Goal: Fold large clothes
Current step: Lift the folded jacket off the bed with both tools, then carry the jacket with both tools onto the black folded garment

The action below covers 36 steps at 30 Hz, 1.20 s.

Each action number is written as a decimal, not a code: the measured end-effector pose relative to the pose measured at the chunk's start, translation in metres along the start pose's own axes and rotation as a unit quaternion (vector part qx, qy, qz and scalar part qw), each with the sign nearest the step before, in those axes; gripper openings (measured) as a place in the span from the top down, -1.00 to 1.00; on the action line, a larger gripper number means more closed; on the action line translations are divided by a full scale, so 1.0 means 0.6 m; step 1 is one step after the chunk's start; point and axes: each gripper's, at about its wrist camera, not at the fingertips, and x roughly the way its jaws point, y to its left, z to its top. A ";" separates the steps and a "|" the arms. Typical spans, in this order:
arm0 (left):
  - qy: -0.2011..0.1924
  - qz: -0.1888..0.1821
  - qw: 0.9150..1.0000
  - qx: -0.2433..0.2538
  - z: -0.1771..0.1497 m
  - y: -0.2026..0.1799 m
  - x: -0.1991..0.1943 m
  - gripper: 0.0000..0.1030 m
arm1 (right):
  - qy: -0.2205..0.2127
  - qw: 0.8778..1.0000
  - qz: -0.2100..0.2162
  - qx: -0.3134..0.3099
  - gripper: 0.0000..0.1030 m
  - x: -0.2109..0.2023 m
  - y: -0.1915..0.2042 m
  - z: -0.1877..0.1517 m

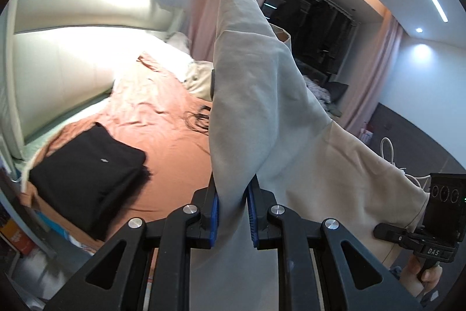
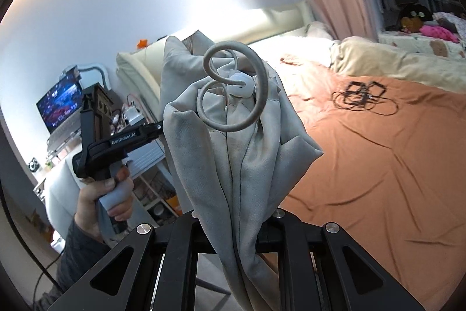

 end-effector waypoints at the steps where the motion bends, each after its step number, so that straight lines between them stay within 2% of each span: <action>1: 0.000 0.007 1.000 -0.001 0.003 0.017 -0.003 0.65 | 0.004 1.000 0.003 -0.002 0.74 0.016 0.008 0.003; 9: -0.008 0.037 0.999 -0.024 0.043 0.151 -0.014 0.67 | 0.031 0.999 0.033 -0.024 0.74 0.149 0.084 0.035; 20: -0.036 0.091 0.995 -0.029 0.109 0.285 -0.038 0.68 | 0.061 0.993 0.082 -0.059 0.74 0.304 0.170 0.083; 30: -0.050 0.178 0.982 -0.042 0.181 0.407 -0.055 0.69 | 0.115 0.976 0.132 -0.133 0.74 0.456 0.271 0.120; 36: -0.049 0.220 0.973 -0.044 0.220 0.460 -0.041 0.69 | 0.127 0.967 0.169 -0.140 0.74 0.533 0.291 0.135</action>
